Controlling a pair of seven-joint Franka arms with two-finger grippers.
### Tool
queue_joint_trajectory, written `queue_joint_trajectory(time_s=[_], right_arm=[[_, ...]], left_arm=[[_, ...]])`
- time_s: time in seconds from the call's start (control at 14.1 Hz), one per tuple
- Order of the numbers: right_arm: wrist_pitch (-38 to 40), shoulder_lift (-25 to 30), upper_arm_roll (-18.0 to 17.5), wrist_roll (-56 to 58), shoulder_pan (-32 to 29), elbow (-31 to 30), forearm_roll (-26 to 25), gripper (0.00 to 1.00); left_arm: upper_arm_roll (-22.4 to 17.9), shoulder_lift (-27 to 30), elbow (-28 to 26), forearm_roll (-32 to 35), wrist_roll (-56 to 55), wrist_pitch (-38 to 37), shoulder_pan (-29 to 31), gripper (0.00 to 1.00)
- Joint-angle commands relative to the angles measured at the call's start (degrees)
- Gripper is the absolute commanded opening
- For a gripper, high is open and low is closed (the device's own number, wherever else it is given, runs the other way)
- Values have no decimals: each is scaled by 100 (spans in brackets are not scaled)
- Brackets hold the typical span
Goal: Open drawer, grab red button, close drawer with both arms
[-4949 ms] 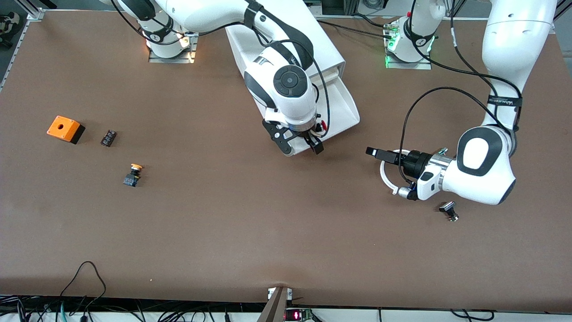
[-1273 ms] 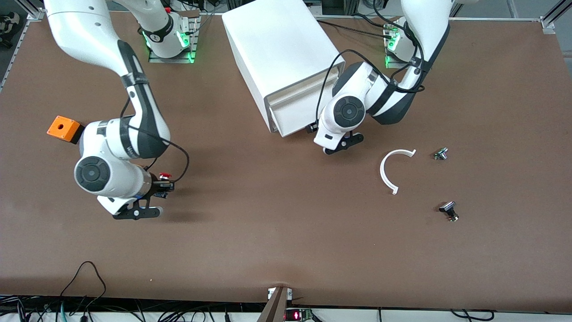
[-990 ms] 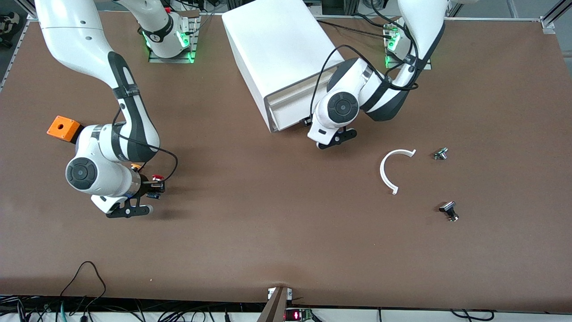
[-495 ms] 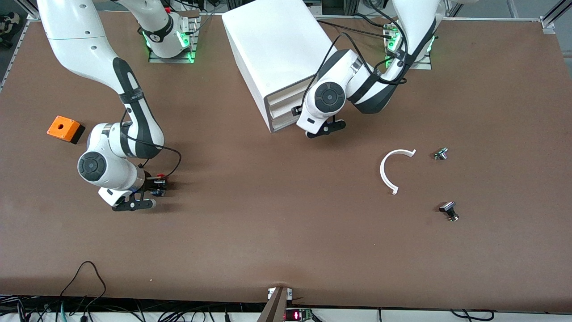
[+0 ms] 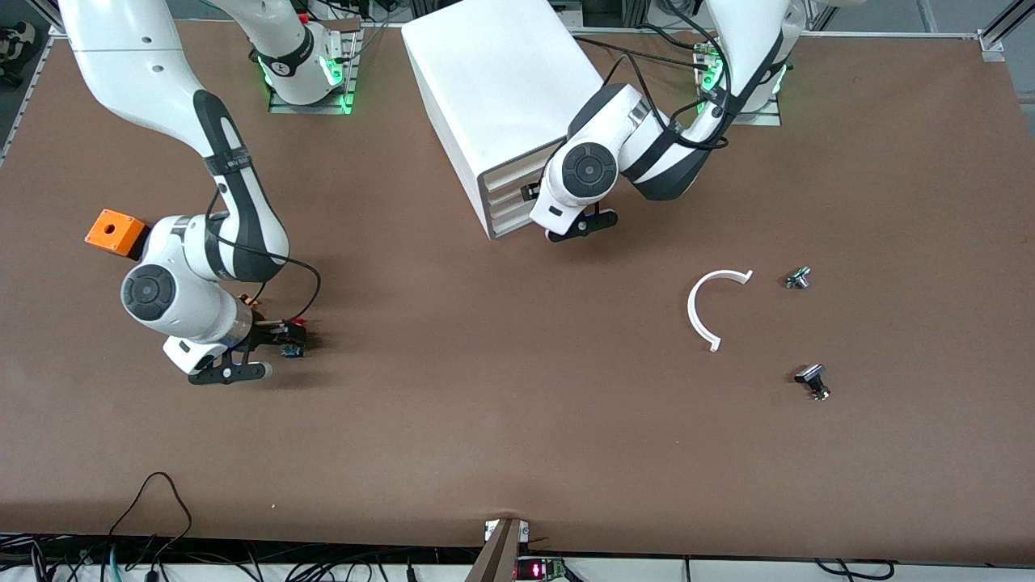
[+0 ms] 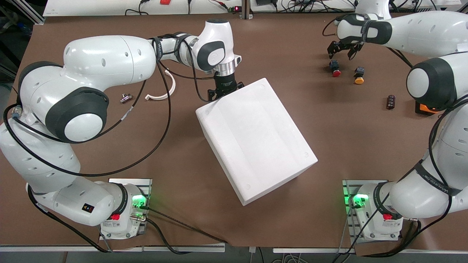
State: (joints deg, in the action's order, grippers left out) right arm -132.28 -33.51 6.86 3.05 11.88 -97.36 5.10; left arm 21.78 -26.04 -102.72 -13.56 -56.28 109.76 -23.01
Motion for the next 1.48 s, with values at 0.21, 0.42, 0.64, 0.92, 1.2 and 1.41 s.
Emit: queue_joint_trajectory(time_s=[0.21,0.42,0.64,0.92,1.2,1.41], right_arm=[[404,994,-54,126,-45,-64,18,100],[886,1468,-132,21,-281,-64,-9,100],[1449,1961,-561,-200,-825,-81,-61,100],[2064,2471,-915,-542,-1240,-64,-79,100],[2776,2937,-915,-595,-1197,-29,-360,100],[3207,3175,-906,-1261,-1021,-20,-413,100]], left_arm=[[55,327,-99,-6,73,45,410,99],[55,398,199,457,345,-7,788,99],[46,521,708,1213,582,-567,1096,99],[20,530,1675,1471,2222,-1623,1860,99],[-155,853,2309,1462,4120,-2362,2503,99],[-927,1573,1916,1409,5782,-2293,2503,99]])
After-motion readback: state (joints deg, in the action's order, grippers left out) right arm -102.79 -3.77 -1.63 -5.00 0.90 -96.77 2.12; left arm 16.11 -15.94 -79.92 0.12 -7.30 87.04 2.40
